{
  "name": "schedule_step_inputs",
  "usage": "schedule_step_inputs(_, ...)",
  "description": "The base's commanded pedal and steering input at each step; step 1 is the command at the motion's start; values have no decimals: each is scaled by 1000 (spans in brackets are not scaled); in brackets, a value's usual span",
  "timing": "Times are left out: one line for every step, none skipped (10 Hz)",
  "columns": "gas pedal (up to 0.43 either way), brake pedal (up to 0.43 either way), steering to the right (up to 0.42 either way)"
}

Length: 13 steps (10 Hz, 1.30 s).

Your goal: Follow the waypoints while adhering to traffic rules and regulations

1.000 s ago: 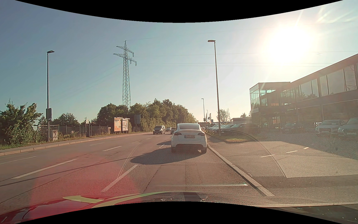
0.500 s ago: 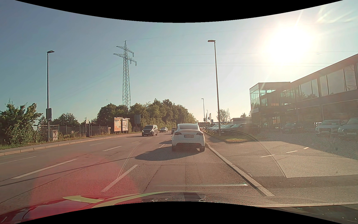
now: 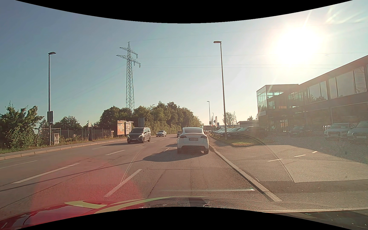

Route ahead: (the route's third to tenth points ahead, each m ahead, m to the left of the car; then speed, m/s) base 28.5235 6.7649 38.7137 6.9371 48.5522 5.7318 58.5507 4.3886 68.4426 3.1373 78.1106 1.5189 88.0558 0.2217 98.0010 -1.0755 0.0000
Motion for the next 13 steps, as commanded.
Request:
schedule_step_inputs(0,0,9)
schedule_step_inputs(0,0,9)
schedule_step_inputs(0,0,9)
schedule_step_inputs(0,0,9)
schedule_step_inputs(0,0,10)
schedule_step_inputs(0,0,10)
schedule_step_inputs(0,0,10)
schedule_step_inputs(0,0,10)
schedule_step_inputs(0,0,11)
schedule_step_inputs(0,0,13)
schedule_step_inputs(0,0,13)
schedule_step_inputs(0,0,13)
schedule_step_inputs(0,0,13)
